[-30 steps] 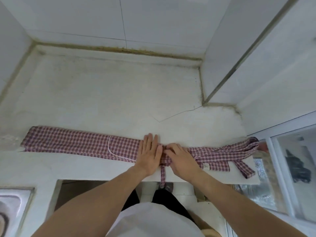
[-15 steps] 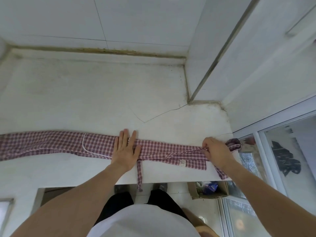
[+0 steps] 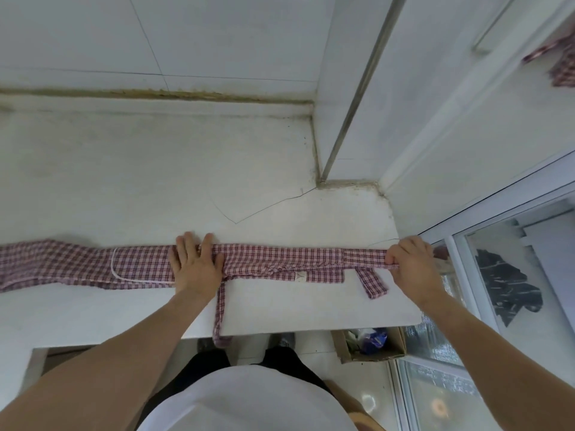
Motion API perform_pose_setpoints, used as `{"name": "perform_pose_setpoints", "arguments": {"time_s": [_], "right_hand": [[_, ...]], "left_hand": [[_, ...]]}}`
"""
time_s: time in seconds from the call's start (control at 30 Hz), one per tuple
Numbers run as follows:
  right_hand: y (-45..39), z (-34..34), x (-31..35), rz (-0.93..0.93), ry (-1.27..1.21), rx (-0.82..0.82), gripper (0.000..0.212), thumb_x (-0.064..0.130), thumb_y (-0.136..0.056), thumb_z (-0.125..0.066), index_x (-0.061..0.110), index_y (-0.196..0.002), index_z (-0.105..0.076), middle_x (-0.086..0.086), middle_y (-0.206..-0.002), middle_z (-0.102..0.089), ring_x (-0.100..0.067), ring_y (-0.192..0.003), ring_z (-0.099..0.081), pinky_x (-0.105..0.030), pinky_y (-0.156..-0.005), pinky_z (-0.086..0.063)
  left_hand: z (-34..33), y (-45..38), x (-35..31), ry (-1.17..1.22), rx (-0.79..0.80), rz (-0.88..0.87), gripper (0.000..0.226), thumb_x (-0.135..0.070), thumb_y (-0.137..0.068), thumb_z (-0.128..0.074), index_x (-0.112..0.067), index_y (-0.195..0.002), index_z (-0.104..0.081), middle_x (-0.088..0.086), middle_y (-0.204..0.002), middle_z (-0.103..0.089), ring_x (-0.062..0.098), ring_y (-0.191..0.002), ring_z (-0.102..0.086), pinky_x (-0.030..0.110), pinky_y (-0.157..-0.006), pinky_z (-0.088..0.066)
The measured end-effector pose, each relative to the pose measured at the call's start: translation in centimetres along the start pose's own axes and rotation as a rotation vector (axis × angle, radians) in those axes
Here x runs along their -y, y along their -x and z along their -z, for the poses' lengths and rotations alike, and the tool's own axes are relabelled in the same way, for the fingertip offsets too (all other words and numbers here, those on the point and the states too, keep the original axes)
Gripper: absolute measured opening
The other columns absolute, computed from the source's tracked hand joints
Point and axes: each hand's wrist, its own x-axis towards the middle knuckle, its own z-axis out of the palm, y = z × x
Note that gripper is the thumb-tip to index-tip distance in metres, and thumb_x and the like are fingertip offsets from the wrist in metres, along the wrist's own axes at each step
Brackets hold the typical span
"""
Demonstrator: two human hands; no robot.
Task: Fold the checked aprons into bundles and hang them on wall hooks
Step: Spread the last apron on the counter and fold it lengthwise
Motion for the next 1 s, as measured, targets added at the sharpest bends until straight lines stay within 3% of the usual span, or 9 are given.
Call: {"name": "perform_pose_setpoints", "arguments": {"time_s": [0.1, 0.2, 0.4, 0.53, 0.6, 0.7, 0.8, 0.9, 1.0], "right_hand": [[0.5, -0.9, -1.3, -0.017, -0.112, -0.047, 0.042, -0.032, -0.049, -0.066, 0.006, -0.066, -0.062, -0.007, -0.078, -0.051, -0.019, -0.086, -0.038, -0.026, -0.072, -0.038], [1.1, -1.6, -3.1, -0.263, -0.253, -0.005, 0.038, -0.03, -0.065, -0.058, 0.007, -0.071, -0.065, 0.001, -0.097, -0.045, -0.017, -0.094, -0.042, -0.014, -0.077, -0.039], [1.3, -0.8, -5.2, -0.617, -0.323, -0.017, 0.035, -0.017, -0.082, -0.057, 0.015, -0.067, -0.061, -0.01, -0.098, -0.064, -0.024, -0.084, -0.058, -0.034, -0.079, -0.05], [1.4, -2.0, -6.0, -0.897, -0.692, 0.023, 0.035, -0.017, -0.087, -0.054, 0.012, -0.068, -0.061, -0.018, -0.094, -0.071, -0.028, -0.074, -0.069, -0.043, -0.071, -0.059], [1.3, -2.1, -5.6, -1.027, -0.913, -0.05, 0.032, -0.019, -0.089, -0.051, 0.006, -0.07, -0.058, -0.019, -0.099, -0.07, -0.03, -0.075, -0.069, -0.043, -0.068, -0.062], [1.1, -1.6, -4.5, -1.122, -1.098, -0.154, 0.03, -0.021, -0.088, -0.054, 0.005, -0.074, -0.056, -0.017, -0.101, -0.066, -0.024, -0.082, -0.068, -0.024, -0.063, -0.061], [1.0, -1.3, -4.0, -1.197, -1.237, -0.231, 0.027, -0.018, -0.087, -0.059, 0.007, -0.078, -0.054, -0.019, -0.104, -0.066, -0.024, -0.085, -0.068, -0.022, -0.063, -0.06], [0.5, -0.6, -4.3, -1.226, -1.355, -0.252, 0.025, -0.013, -0.09, -0.06, 0.009, -0.081, -0.051, -0.018, -0.104, -0.067, -0.025, -0.085, -0.069, -0.026, -0.065, -0.062], [-0.4, 0.9, -3.9, -1.146, -1.395, -0.283, 0.022, -0.009, -0.091, -0.062, 0.009, -0.083, -0.052, -0.014, -0.101, -0.068, -0.023, -0.087, -0.069, -0.034, -0.074, -0.062]], "left_hand": [[0.2, 1.0, -2.8, 0.056, -0.064, -0.026, 0.06, -0.045, -0.104, -0.029, -0.024, -0.158, -0.014, 0.015, -0.165, 0.002, 0.034, -0.152, 0.009, 0.057, -0.119, 0.012], [-1.4, 2.5, -4.4, 0.022, 0.067, -0.053, 0.069, -0.067, -0.096, -0.012, -0.04, -0.154, 0.014, 0.01, -0.162, 0.025, 0.036, -0.147, 0.027, 0.06, -0.109, 0.022], [-2.3, 2.8, -4.5, -0.104, 0.124, -0.011, 0.069, -0.072, -0.089, 0.006, -0.042, -0.145, 0.033, 0.012, -0.156, 0.036, 0.039, -0.144, 0.032, 0.071, -0.11, 0.012], [-1.6, 2.7, -5.6, -0.171, 0.1, -0.004, 0.067, -0.065, -0.096, -0.001, -0.037, -0.15, 0.028, 0.017, -0.16, 0.027, 0.043, -0.147, 0.022, 0.071, -0.113, 0.006], [-1.4, 2.7, -7.2, -0.229, 0.017, -0.114, 0.067, -0.043, -0.104, -0.016, -0.03, -0.148, 0.032, 0.019, -0.16, 0.026, 0.042, -0.147, 0.022, 0.068, -0.116, 0.003], [-1.7, 2.8, -10.2, -0.181, -0.068, -0.455, 0.097, -0.001, -0.092, -0.04, -0.032, -0.147, 0.034, 0.007, -0.161, 0.028, 0.028, -0.147, 0.029, 0.055, -0.121, 0.008], [-3.1, 3.4, -12.0, -0.116, 0.024, -0.76, 0.073, -0.018, -0.105, -0.03, -0.033, -0.153, 0.023, -0.003, -0.165, 0.015, 0.017, -0.15, 0.021, 0.046, -0.124, 0.005], [-4.3, 4.6, -12.6, -0.336, 0.209, -0.795, 0.056, -0.036, -0.106, -0.004, -0.028, -0.146, 0.035, -0.003, -0.159, 0.032, 0.02, -0.145, 0.033, 0.046, -0.122, 0.01], [-4.0, 5.0, -13.0, -0.382, 0.251, -0.761, 0.058, -0.042, -0.105, -0.002, -0.025, -0.15, 0.03, 0.0, -0.158, 0.033, 0.022, -0.145, 0.033, 0.047, -0.122, 0.012]]}}
